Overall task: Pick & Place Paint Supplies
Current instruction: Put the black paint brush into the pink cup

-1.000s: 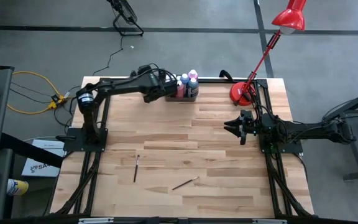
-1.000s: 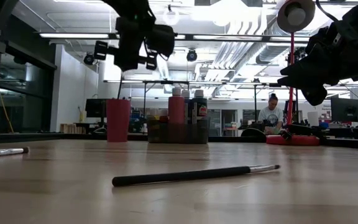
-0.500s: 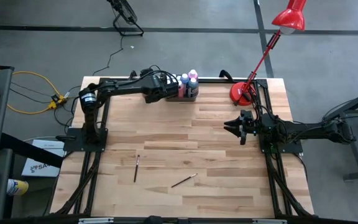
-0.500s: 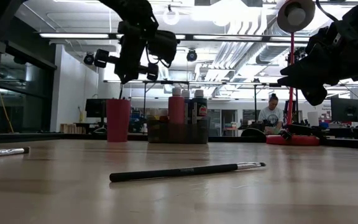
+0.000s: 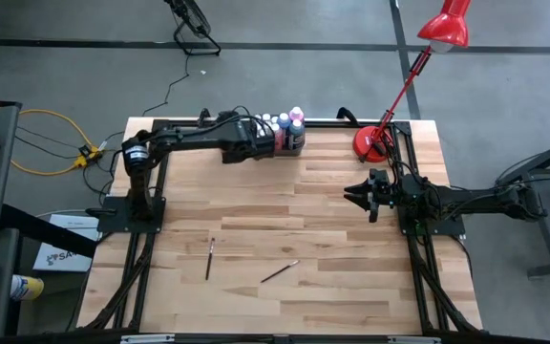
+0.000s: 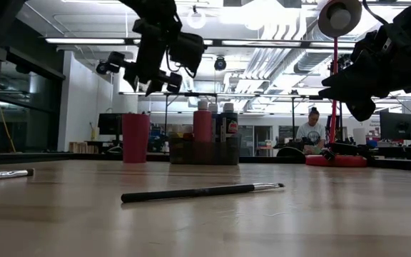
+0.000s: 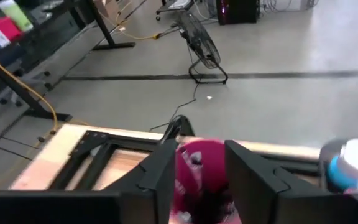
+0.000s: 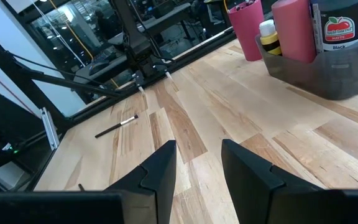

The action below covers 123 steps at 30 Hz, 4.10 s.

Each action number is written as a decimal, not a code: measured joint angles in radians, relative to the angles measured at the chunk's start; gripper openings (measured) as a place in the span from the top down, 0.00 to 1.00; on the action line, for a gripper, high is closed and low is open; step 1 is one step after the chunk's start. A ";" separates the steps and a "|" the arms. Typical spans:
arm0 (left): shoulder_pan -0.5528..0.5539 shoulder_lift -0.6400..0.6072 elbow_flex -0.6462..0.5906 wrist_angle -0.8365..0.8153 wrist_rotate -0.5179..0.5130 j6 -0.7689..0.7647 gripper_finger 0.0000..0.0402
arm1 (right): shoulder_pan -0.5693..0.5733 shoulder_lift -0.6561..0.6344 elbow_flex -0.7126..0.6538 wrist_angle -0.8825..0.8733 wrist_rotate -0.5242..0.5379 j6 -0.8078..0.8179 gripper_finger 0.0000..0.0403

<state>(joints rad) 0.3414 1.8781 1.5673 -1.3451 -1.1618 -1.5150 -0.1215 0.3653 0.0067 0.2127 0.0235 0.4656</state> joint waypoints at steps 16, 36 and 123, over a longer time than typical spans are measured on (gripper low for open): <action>-0.254 -0.134 -0.038 -0.225 0.497 0.039 0.61 | 0.000 0.000 0.000 0.000 0.000 0.000 0.70; -0.554 -0.136 -0.199 -0.058 0.943 -0.274 0.61 | 0.000 0.000 0.000 0.000 0.000 0.000 0.70; -0.347 -0.426 -0.369 0.340 -0.055 0.412 1.00 | 0.000 0.000 0.000 -0.008 0.001 0.000 0.70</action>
<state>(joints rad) -0.0052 1.4517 1.1984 -1.0049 -1.2164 -1.1035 -0.1216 0.3656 0.0063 0.2044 0.0242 0.4656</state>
